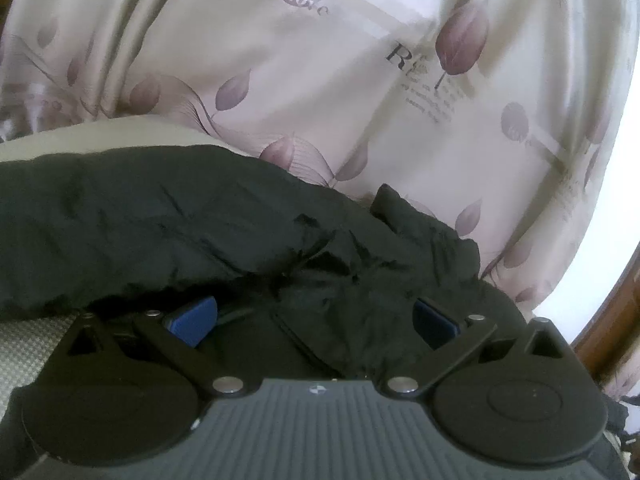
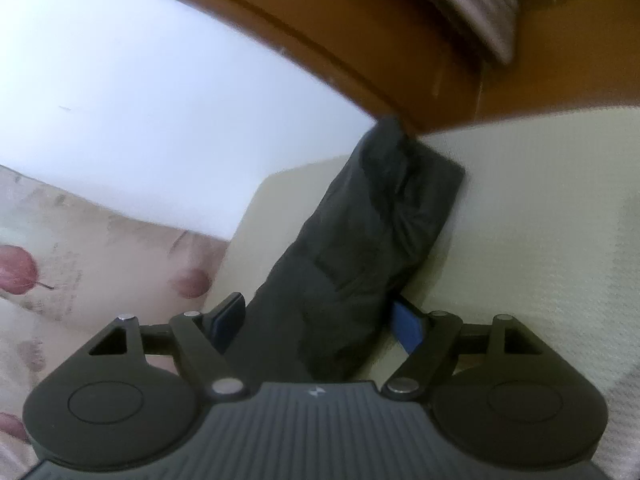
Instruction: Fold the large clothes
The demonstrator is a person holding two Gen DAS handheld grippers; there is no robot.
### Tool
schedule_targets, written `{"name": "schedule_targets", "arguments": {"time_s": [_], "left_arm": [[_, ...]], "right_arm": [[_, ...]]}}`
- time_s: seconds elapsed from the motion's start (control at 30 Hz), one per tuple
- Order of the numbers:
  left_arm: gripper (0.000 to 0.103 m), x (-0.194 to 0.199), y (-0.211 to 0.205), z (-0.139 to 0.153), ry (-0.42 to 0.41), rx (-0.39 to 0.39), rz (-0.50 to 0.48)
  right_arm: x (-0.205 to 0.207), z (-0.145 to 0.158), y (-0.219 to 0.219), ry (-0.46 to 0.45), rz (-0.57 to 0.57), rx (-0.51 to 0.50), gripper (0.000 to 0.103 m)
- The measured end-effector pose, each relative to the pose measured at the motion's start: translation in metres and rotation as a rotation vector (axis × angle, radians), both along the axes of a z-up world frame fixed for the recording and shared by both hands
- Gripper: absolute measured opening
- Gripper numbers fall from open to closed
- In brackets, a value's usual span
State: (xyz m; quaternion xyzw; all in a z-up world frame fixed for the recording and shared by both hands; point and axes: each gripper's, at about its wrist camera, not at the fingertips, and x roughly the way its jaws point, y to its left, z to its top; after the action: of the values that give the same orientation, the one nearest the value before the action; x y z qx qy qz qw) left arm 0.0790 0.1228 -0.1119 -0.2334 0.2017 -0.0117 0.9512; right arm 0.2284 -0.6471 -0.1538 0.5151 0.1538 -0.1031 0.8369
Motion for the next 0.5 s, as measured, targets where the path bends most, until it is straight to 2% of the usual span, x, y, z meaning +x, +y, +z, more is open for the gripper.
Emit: {"name": "schedule_targets", "arguments": {"time_s": [0.03, 0.1, 0.13, 0.17, 0.23, 0.27, 0.37, 0.5], "left_arm": [[0.103, 0.0, 0.001, -0.001, 0.005, -0.004, 0.0], [0.103, 0.003, 0.002, -0.002, 0.013, -0.016, -0.002], [0.103, 0.003, 0.003, -0.003, 0.014, -0.024, -0.003], [0.103, 0.003, 0.003, -0.003, 0.014, -0.03, -0.002], [0.103, 0.003, 0.005, -0.004, 0.011, -0.042, -0.001], [0.103, 0.002, 0.005, -0.005, 0.008, -0.049, 0.0], [0.103, 0.0, 0.009, -0.007, -0.007, -0.084, 0.002], [0.103, -0.002, 0.013, -0.009, -0.023, -0.119, 0.004]], "right_arm": [[0.006, 0.001, 0.002, 0.021, -0.009, -0.026, 0.065], [0.018, 0.002, 0.003, 0.108, -0.031, -0.082, 0.018], [0.023, 0.001, 0.0, 0.128, -0.031, -0.091, 0.011], [0.026, 0.001, -0.003, 0.136, -0.029, -0.086, 0.007], [0.029, 0.01, -0.006, 0.149, -0.049, -0.06, 0.006], [0.029, 0.017, -0.005, 0.126, -0.06, -0.052, 0.005], [0.027, 0.066, 0.014, -0.064, -0.04, -0.081, 0.004], [0.038, 0.143, 0.078, -0.288, 0.108, -0.165, 0.004]]}}
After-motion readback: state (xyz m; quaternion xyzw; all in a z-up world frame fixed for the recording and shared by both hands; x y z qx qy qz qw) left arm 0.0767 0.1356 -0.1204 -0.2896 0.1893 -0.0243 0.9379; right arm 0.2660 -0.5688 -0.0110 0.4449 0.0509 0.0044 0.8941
